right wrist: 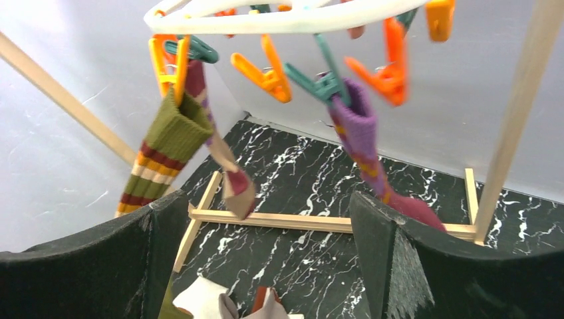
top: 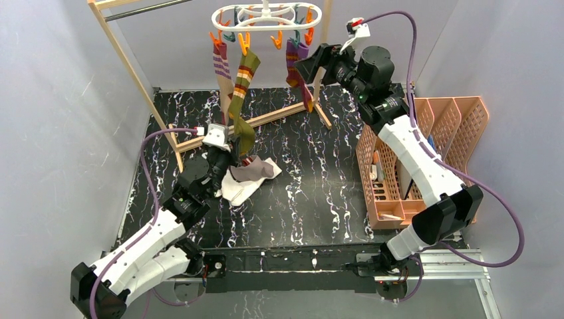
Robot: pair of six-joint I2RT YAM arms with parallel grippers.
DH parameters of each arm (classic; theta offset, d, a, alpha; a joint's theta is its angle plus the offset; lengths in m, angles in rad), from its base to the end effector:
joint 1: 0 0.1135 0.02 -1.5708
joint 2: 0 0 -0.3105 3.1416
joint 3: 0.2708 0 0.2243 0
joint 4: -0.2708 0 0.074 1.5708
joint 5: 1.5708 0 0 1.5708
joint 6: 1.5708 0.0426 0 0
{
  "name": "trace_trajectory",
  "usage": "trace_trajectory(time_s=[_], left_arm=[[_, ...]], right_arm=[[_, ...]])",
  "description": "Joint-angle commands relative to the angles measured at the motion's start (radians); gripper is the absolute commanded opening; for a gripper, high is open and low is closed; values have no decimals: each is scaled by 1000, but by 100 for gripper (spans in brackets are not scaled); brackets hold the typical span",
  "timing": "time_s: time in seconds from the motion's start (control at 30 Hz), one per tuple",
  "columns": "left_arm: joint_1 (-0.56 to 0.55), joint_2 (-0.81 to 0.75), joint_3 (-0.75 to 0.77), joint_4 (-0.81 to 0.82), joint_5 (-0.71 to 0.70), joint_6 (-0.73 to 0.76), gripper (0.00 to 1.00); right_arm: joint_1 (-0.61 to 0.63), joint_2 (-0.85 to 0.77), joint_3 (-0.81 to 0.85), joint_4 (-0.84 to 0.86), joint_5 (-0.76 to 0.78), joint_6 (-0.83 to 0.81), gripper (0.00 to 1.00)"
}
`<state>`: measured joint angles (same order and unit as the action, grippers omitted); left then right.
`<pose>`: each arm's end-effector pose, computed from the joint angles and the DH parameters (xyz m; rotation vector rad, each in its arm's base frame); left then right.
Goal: Remove the socks clipped to the hanger
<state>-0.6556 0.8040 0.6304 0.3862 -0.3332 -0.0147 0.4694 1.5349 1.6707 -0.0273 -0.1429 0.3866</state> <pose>0.1191 -0.0740 0.3830 0.1582 1.3689 -0.3355 0.2919 0.1548 0.5251 -0.1828 1.5033 0.7968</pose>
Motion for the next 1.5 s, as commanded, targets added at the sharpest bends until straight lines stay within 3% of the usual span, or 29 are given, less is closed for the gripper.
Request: trace_trajectory(time_s=[0.0,0.2,0.43,0.53,0.87,1.07,1.47], left_arm=[[-54,17,19,-5,-26,-24,0],[-180,68,48,10,-110,10,0],[-254,93,20,32,-182,57,0],[-256,88,-4,46,-202,67,0],[-256,81,-41,66,-203,73,0],[-256,64,-55,66,-196,72,0],[-256,16,-87,49,-195,73,0]], right_arm=[[39,-35,11,44,-9,-19,99],[76,-12,26,45,-4,-32,99],[125,28,75,54,-7,-32,99],[154,66,122,56,-17,-28,98],[226,220,318,47,6,-29,80],[227,320,444,41,28,-35,75],[227,385,471,106,69,-37,70]])
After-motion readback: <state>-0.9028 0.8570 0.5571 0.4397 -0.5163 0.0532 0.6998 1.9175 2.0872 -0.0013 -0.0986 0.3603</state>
